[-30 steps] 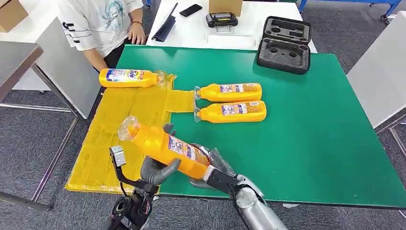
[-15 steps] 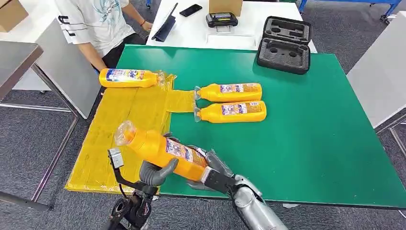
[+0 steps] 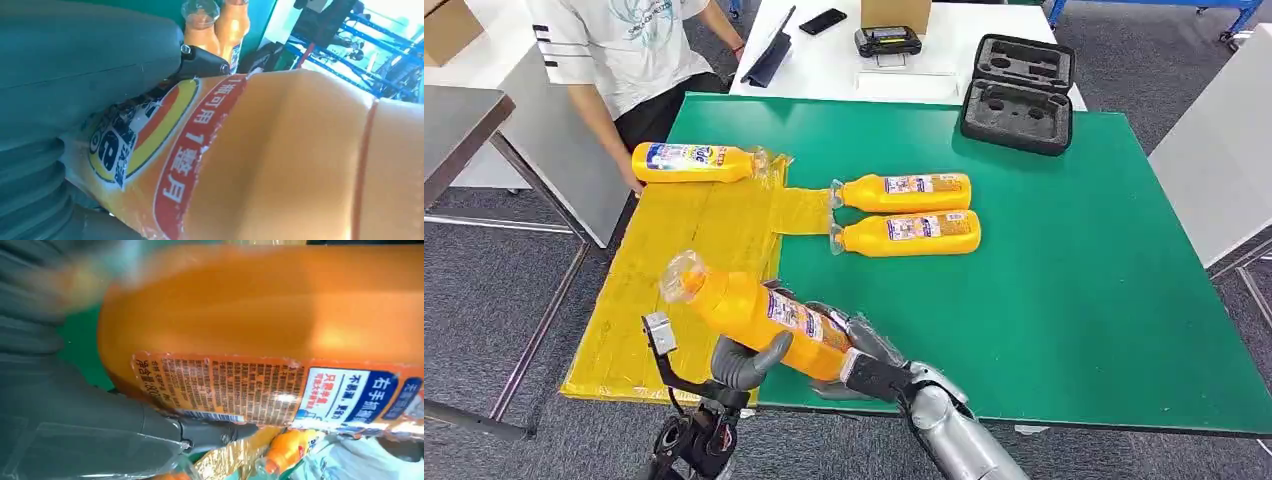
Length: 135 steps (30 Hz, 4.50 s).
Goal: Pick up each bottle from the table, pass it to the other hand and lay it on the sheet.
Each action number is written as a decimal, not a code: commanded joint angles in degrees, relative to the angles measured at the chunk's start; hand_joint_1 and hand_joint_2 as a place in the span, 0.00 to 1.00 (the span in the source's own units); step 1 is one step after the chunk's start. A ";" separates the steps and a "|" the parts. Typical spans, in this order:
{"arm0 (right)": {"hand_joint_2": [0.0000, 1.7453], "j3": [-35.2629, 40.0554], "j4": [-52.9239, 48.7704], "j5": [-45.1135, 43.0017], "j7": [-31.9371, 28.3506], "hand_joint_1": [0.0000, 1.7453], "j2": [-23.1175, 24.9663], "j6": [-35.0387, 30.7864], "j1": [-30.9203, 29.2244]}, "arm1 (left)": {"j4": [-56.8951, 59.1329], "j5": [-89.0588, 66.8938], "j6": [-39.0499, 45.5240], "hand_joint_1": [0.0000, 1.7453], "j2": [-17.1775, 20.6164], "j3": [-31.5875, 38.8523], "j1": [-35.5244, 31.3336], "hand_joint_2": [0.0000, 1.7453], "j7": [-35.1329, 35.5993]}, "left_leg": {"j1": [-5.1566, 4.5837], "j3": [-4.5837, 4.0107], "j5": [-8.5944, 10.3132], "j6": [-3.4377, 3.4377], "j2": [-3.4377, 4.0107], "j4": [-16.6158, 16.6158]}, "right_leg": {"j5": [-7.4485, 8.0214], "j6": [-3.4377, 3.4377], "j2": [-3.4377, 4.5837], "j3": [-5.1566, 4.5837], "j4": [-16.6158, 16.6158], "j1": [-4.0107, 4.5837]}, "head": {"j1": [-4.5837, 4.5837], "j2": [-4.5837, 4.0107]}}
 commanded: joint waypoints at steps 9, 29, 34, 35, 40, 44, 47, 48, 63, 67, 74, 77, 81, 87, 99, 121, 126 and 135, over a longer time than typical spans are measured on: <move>0.00 -3.39 -10.22 -11.15 -2.58 0.00 -3.24 11.96 2.84 | -2.98 -11.86 10.81 1.00 4.23 2.16 -6.84 1.00 -1.99 | 0.06 0.19 -0.05 -0.08 -0.11 -0.02 | -0.08 -0.09 -0.10 0.20 -0.03 0.06 | -0.02 0.00; 0.00 -13.30 -28.27 -19.57 -2.58 0.00 -5.57 23.16 12.47 | -9.21 -50.21 29.94 1.00 10.58 5.76 -8.30 1.00 3.58 | 0.02 0.17 -0.07 -0.08 -0.03 -0.01 | -0.09 -0.08 -0.02 0.15 0.01 0.02 | 0.00 0.00; 0.00 -14.85 -28.08 -19.77 -2.58 0.00 -4.61 24.16 11.98 | -8.11 -61.73 30.99 1.00 13.93 3.69 -8.86 1.00 8.30 | 0.03 0.16 -0.06 -0.07 -0.01 -0.02 | -0.06 -0.08 0.01 0.14 -0.01 0.04 | -0.02 0.00; 0.00 -15.21 -27.58 -19.71 -2.58 0.00 -4.48 24.40 11.45 | -7.64 -64.10 30.30 1.00 15.45 3.32 -9.30 1.00 9.42 | 0.02 0.11 -0.03 -0.06 0.00 -0.02 | -0.03 -0.07 0.03 0.08 -0.01 0.02 | 0.00 0.00; 0.00 -16.58 -26.37 -19.51 -2.58 0.00 -3.68 26.17 10.38 | -4.13 -75.45 21.38 1.00 24.53 0.25 -14.17 1.00 14.29 | 0.08 0.23 -0.08 -0.13 0.06 0.00 | -0.07 -0.14 0.08 0.17 0.03 0.08 | 0.00 0.00; 0.00 -15.92 -23.80 -20.26 -2.58 0.00 -3.66 26.64 7.93 | 2.76 -77.58 11.47 1.00 30.72 -4.51 -21.14 1.00 13.89 | 0.15 0.09 0.02 -0.13 0.00 0.00 | -0.01 -0.11 0.01 0.05 0.03 0.15 | 0.00 0.00; 1.00 -15.41 -22.04 -20.99 -2.58 0.00 -3.59 26.78 6.21 | 8.33 -79.10 5.70 1.00 33.68 -10.30 -28.06 1.00 12.87 | 0.20 0.09 0.06 -0.17 -0.05 0.03 | -0.02 -0.12 -0.07 0.07 0.06 0.20 | -0.02 0.00; 1.00 -15.47 -21.45 -21.55 -2.58 0.00 -3.57 26.78 5.61 | 9.89 -79.66 3.84 1.00 34.07 -12.53 -30.17 1.00 12.49 | 0.23 0.21 0.02 -0.23 -0.06 0.05 | -0.07 -0.16 -0.08 0.19 0.08 0.23 | -0.02 0.00; 1.00 -15.79 -22.85 -22.84 -2.58 0.00 -4.35 26.63 6.87 | 13.46 -79.86 1.68 1.00 32.42 -17.10 -34.18 1.00 12.61 | 0.18 0.11 0.11 -0.25 -0.03 -0.02 | -0.01 -0.10 -0.04 0.11 0.00 0.17 | 0.00 0.00; 1.00 -15.79 -22.85 -22.84 -2.58 0.00 -4.35 26.63 6.87 | 13.46 -79.86 1.68 1.00 32.42 -17.10 -34.18 1.00 12.61 | 0.23 0.26 0.05 -0.28 -0.01 0.00 | -0.05 -0.14 -0.02 0.25 0.01 0.22 | 0.00 0.00; 1.00 -15.79 -22.85 -22.84 -2.58 0.00 -4.35 26.63 6.87 | 13.46 -79.86 1.68 1.00 32.42 -17.10 -34.18 1.00 12.61 | 0.21 0.16 0.08 -0.25 0.01 -0.01 | -0.02 -0.11 0.00 0.16 0.00 0.19 | 0.02 0.00; 1.00 -15.79 -22.85 -22.84 -2.58 0.00 -4.35 26.63 6.87 | 13.46 -79.86 1.68 1.00 32.42 -17.10 -34.18 1.00 12.61 | 0.21 0.14 0.09 -0.25 0.01 -0.01 | -0.01 -0.11 0.00 0.13 0.00 0.19 | 0.02 0.00; 1.00 -15.79 -22.85 -22.84 -2.58 0.00 -4.35 26.63 6.87 | 13.46 -79.86 1.68 1.00 32.42 -17.10 -34.18 1.00 12.61 | 0.23 0.35 -0.01 -0.29 -0.01 0.01 | -0.12 -0.16 -0.01 0.35 0.02 0.21 | 0.02 0.00; 1.00 -15.79 -22.85 -22.84 -2.58 0.00 -4.35 26.63 6.87 | 13.46 -79.86 1.68 1.00 32.42 -17.10 -34.18 1.00 12.61 | 0.23 0.27 0.04 -0.28 0.02 0.00 | -0.06 -0.14 0.01 0.26 0.01 0.21 | 0.00 0.00; 1.00 -15.79 -22.85 -22.84 -2.58 0.00 -4.35 26.63 6.87 | 13.46 -79.86 1.68 1.00 32.42 -17.10 -34.18 1.00 12.61 | 0.21 0.18 0.07 -0.26 0.00 -0.01 | -0.03 -0.12 -0.01 0.18 0.01 0.19 | 0.02 0.00; 1.00 -13.58 -13.29 -21.97 -2.58 0.00 -3.53 24.70 3.04 | 33.22 -81.09 5.53 1.00 25.05 -20.02 -33.53 1.00 14.47 | 0.17 0.55 0.13 -0.31 0.01 -0.11 | 0.03 -0.17 0.01 0.52 -0.07 0.16 | 0.00 0.00; 1.00 -13.60 -13.95 -22.04 -2.58 0.00 -3.63 24.50 3.82 | 33.30 -81.10 5.32 1.00 25.34 -20.23 -33.69 1.00 14.16 | 0.17 0.50 0.23 -0.32 -0.01 -0.09 | 0.13 -0.27 -0.01 0.47 -0.04 0.15 | 0.00 0.00; 1.00 -13.83 -15.81 -21.98 -2.58 0.00 -3.91 23.77 6.28 | 33.67 -81.44 3.91 0.02 25.40 -21.36 -35.20 1.00 13.53 | 0.16 0.45 0.25 -0.31 -0.05 -0.07 | 0.14 -0.25 -0.05 0.44 -0.01 0.15 | 0.00 0.00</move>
